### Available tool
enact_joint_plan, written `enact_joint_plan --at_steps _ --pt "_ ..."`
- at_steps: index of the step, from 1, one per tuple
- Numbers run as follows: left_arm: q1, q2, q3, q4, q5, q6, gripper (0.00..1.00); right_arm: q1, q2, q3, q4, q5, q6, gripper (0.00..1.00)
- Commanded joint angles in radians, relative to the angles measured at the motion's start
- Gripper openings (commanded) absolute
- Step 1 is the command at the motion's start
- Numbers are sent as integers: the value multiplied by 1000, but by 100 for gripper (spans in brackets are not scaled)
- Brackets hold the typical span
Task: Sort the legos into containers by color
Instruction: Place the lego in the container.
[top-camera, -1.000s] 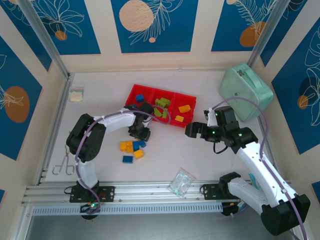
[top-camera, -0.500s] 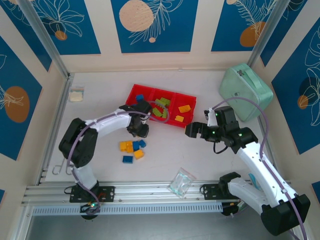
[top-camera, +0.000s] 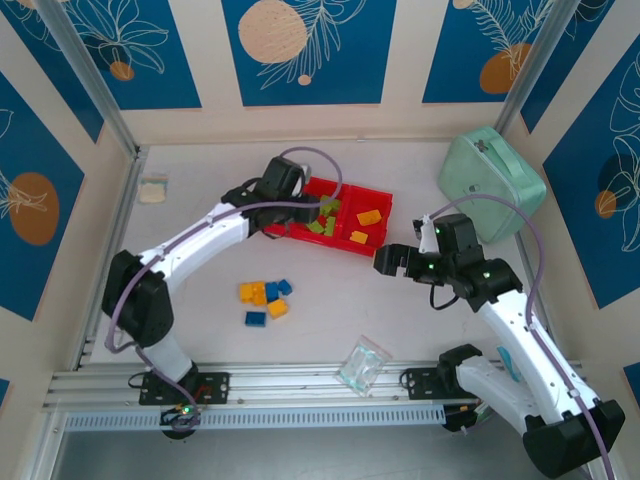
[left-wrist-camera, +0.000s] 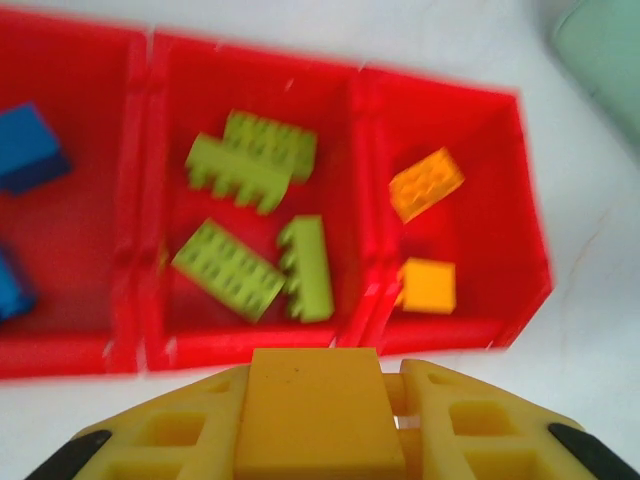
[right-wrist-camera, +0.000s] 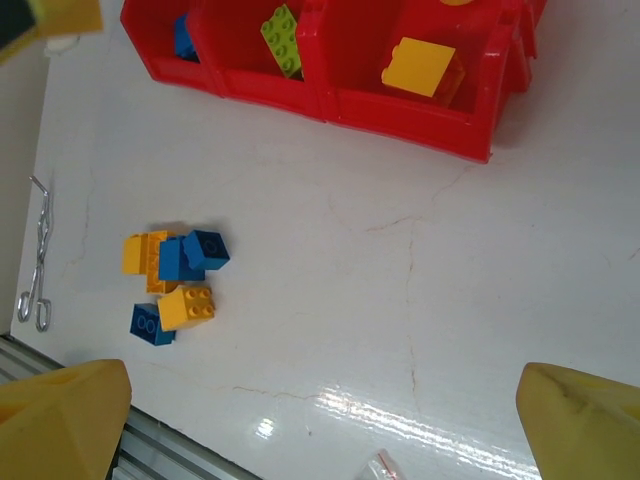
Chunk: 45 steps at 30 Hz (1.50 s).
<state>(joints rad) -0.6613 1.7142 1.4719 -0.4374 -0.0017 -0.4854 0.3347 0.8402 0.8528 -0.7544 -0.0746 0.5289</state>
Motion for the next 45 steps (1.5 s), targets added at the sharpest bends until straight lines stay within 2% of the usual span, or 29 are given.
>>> enact_joint_plan --at_steps 1,6,11,18,23,28,33,37,41,45 --pt "-34 110 90 78 39 -47 28 1 -32 28 -31 27 2 99" --pt "-84 279 242 87 58 -58 27 -2 -70 29 -50 75 -1 99" --pt "-125 423 367 65 23 -65 26 -11 -130 9 -65 95 3 99" --pt "-161 534 488 1 -61 -44 31 -36 -159 -9 -87 87 -11 99" --pt "-162 553 501 -10 -87 -42 39 -42 -161 -15 -81 75 -9 99" --pt "-167 519 501 -32 -108 -32 46 -43 -161 -21 -72 58 -4 99" --pt "-170 459 480 -67 -121 -11 73 -43 -151 -24 -69 21 -7 99" --pt "-175 393 442 -104 -131 11 85 -43 -152 -27 -64 7 -3 99" --pt "-182 224 269 -102 -188 34 91 -43 -138 -28 -53 -30 -10 99" --pt "-185 3 49 -157 -257 39 92 -43 -112 -27 -48 -65 -18 99"
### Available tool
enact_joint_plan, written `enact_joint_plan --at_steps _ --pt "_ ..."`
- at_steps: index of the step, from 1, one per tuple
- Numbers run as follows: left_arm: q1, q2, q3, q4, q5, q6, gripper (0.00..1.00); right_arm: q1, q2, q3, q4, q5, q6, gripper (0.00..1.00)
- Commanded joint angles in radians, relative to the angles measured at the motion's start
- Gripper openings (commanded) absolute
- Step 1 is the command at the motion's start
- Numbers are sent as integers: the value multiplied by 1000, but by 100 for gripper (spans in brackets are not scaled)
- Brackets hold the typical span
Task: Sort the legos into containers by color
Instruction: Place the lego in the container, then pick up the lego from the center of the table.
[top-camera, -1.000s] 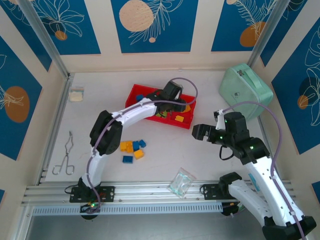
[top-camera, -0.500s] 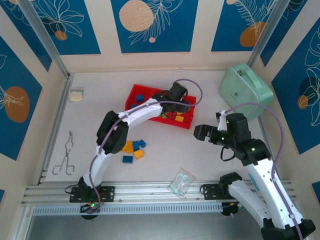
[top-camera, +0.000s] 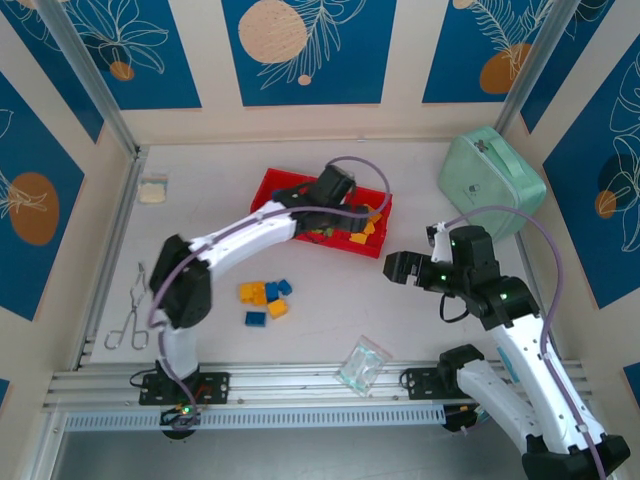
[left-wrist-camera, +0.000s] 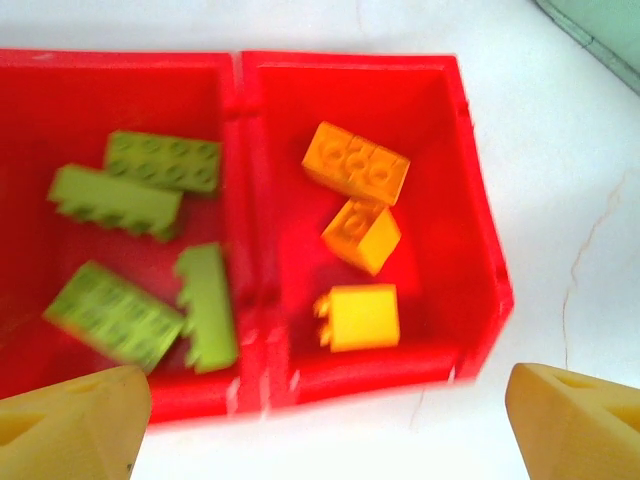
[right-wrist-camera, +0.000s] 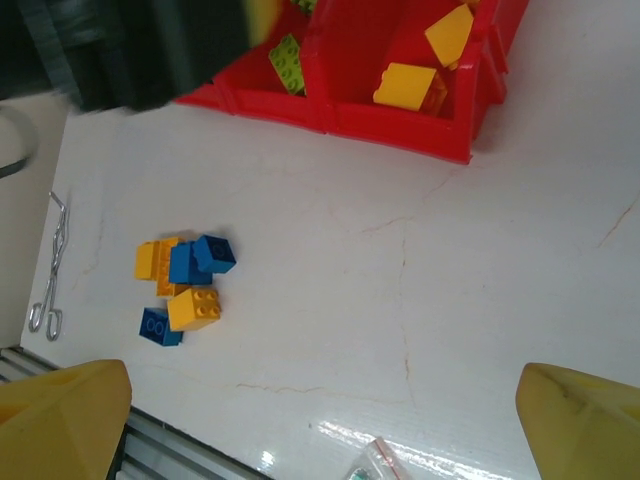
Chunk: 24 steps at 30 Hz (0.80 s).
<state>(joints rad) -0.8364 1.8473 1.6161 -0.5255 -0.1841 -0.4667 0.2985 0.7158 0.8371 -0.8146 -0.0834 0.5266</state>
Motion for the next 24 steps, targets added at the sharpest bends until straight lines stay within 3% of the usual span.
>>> enact_joint_plan --at_steps 1,6,11,14,18,24 --pt "-12 -186 -157 -95 -88 13 92 -6 18 -14 17 -63 -17 99" --pt "-18 -408 -423 -216 -115 -67 88 -7 38 -32 46 -80 -10 99" --pt "-18 -515 -606 -177 8 -11 84 -3 82 -46 81 -109 10 99" --pt "-19 -498 -616 -192 94 102 85 5 106 -43 91 -123 26 99" --pt "-15 -424 -552 -278 71 204 86 23 119 -28 93 -115 32 99" --pt "6 -279 -469 -294 122 328 83 33 117 -14 74 -83 33 99"
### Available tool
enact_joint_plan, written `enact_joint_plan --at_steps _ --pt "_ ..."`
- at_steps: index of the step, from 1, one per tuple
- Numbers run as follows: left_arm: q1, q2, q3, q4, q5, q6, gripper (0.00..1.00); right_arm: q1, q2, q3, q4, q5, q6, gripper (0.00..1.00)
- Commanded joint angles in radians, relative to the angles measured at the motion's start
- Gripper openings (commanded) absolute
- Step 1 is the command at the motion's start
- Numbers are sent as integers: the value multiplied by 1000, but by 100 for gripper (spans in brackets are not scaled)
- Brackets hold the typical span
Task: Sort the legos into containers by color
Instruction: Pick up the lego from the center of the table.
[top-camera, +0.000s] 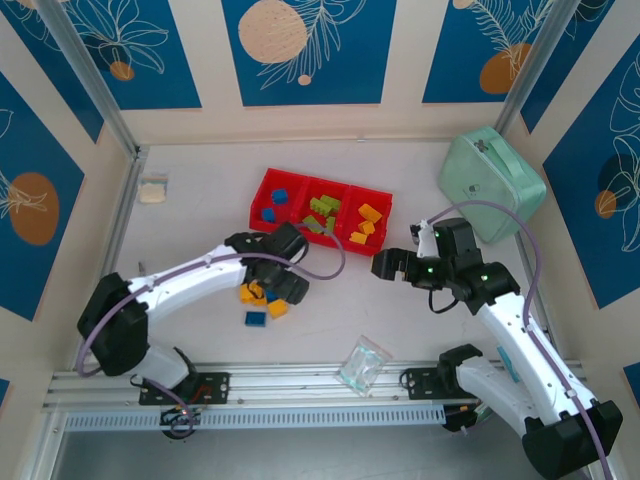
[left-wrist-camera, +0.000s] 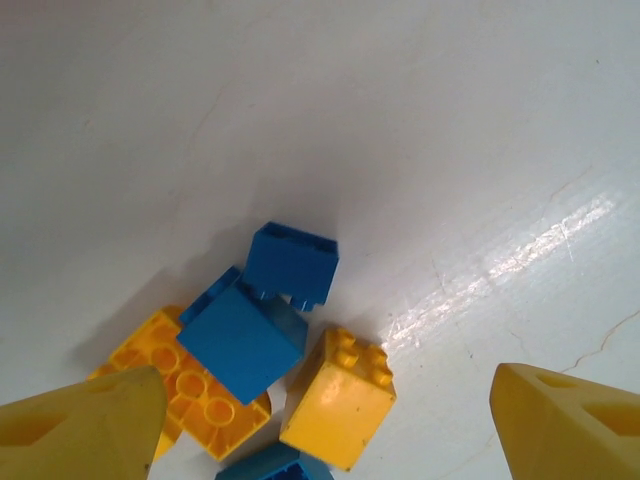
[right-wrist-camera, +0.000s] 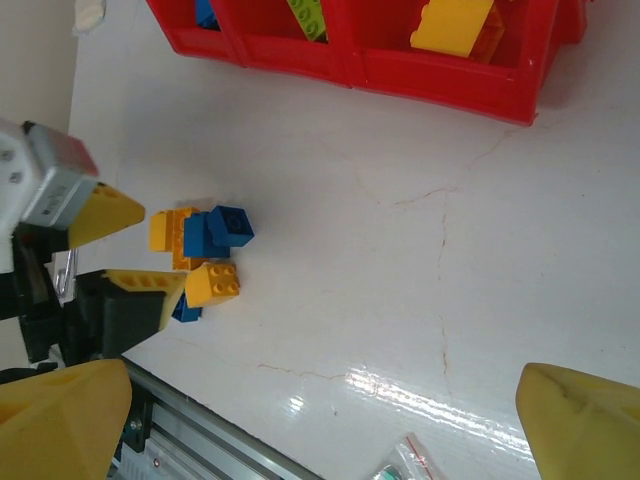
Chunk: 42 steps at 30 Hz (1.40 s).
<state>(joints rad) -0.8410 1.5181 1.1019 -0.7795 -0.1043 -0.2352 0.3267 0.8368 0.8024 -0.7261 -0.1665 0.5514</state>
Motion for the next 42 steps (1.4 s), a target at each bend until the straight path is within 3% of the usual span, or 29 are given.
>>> enact_joint_plan --at_steps 1,12,29,42 --pt "17 80 60 -43 45 114 82 5 -6 20 -18 3 8 99" --pt "83 282 163 -73 41 189 72 0 -39 35 -79 66 -25 99" --pt "94 328 124 -80 130 211 59 -3 -24 32 -65 66 -20 99" --pt "96 351 132 -99 89 169 40 -3 -31 34 -73 70 -22 99"
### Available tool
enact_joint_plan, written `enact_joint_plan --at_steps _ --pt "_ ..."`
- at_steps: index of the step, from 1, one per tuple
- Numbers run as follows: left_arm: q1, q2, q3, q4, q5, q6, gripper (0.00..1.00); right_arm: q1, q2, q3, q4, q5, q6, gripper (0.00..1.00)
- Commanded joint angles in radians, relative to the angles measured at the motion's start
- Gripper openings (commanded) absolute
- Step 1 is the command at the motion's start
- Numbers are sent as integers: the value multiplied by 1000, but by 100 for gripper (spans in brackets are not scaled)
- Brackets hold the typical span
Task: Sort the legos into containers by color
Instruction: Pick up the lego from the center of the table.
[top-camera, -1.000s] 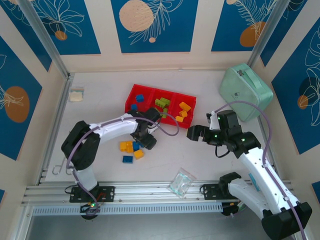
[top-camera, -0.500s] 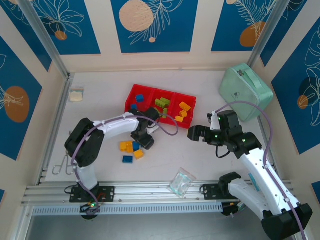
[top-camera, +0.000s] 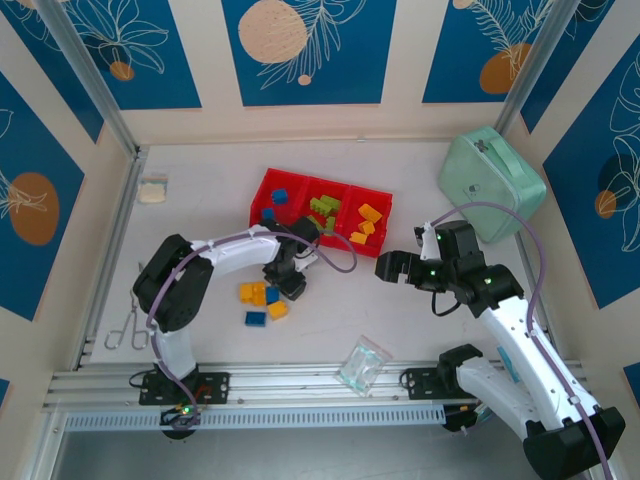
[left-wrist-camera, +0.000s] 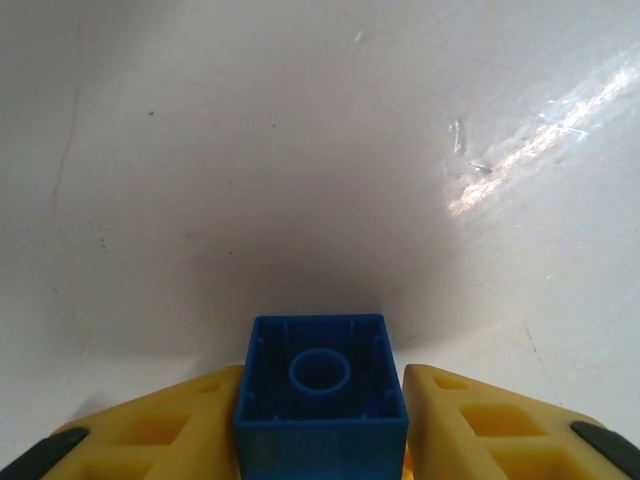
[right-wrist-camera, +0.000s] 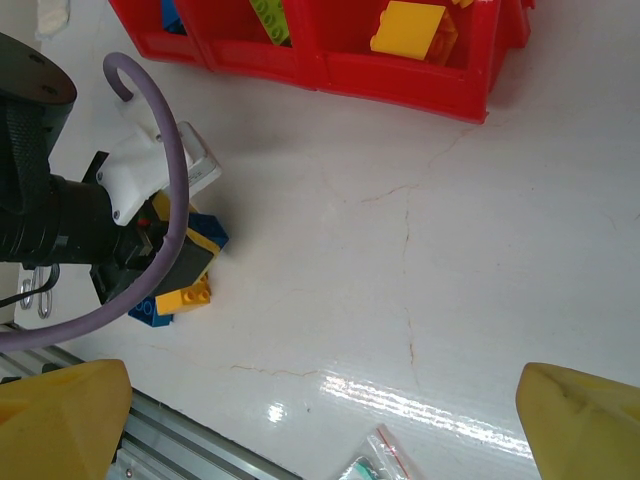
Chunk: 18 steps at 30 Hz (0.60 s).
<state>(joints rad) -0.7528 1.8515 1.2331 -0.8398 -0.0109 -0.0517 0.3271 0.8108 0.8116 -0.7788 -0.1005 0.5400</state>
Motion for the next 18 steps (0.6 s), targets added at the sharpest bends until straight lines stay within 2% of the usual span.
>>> enact_joint_plan --at_steps 1,4,10,14,18 --pt "7 17 -3 -35 -5 -18 39 -3 -5 26 -21 4 -11 99" --pt "8 3 -12 -23 -39 -40 33 -3 -7 26 -23 3 -12 99" --pt "18 -86 -30 26 -62 -65 33 -5 -18 27 -26 10 -13 99" --pt "62 -136 -30 47 -100 -106 32 -5 -19 26 -27 11 -16 99" --pt "136 -191 -7 81 -85 -120 34 -5 -18 32 -26 12 -18 99"
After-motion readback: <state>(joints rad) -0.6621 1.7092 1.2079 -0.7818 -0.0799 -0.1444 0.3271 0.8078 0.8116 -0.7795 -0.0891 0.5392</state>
